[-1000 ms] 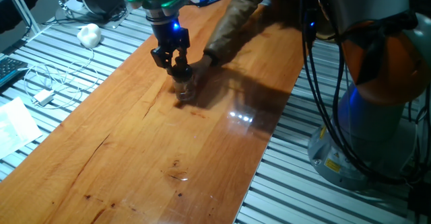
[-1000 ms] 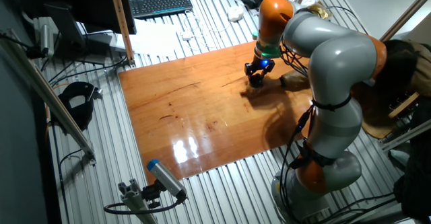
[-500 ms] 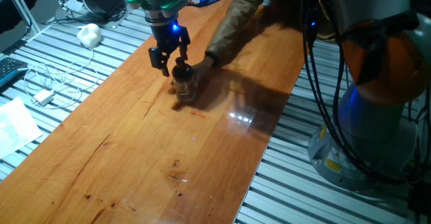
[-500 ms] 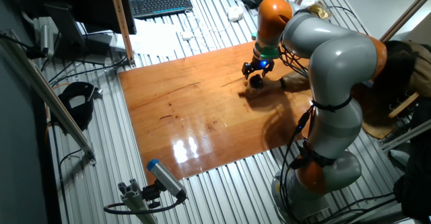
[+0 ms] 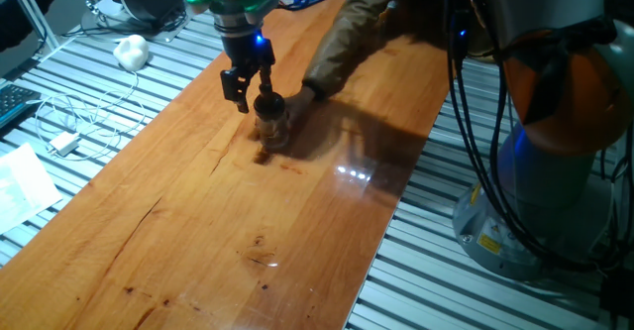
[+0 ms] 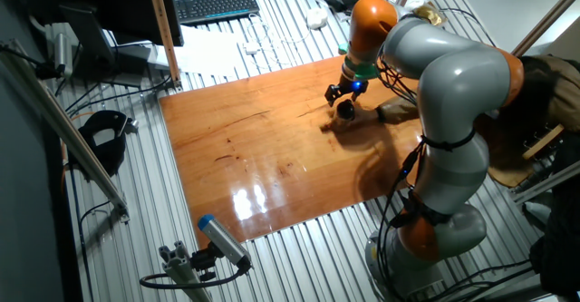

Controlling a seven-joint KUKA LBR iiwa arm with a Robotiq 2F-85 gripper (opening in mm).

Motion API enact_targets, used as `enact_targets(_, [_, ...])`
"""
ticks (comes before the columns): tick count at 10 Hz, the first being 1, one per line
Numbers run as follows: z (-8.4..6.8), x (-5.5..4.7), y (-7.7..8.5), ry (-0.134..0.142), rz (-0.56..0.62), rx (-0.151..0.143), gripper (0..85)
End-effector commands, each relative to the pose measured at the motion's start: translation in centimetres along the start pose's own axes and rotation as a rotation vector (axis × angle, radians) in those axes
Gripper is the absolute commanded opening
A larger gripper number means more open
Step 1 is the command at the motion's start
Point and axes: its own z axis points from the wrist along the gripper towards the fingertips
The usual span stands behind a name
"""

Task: Screw the lid onto the jar

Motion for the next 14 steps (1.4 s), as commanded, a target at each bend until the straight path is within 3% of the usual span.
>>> enact_targets(1, [-0.06, -0.09, 0.19, 0.011, -0.121, 0.014, 85.0])
enact_targets(3, [-0.17, -0.28, 0.52, -0.001, -0.196, 0.034, 85.0])
enact_targets(4, [-0.16, -0.29, 0.52, -0.006, -0.218, 0.028, 68.0])
enact_targets(6, [-0.21, -0.30, 0.51, -0.007, -0.280, 0.026, 68.0])
enact_targets(7, [-0.32, -0.24, 0.54, 0.008, -0.294, 0.032, 68.0])
enact_targets(10, [-0.50, -0.18, 0.45, 0.024, -0.331, 0.079, 68.0])
enact_targets(14, [-0.69, 0.06, -0.01, 0.026, -0.336, 0.085, 68.0])
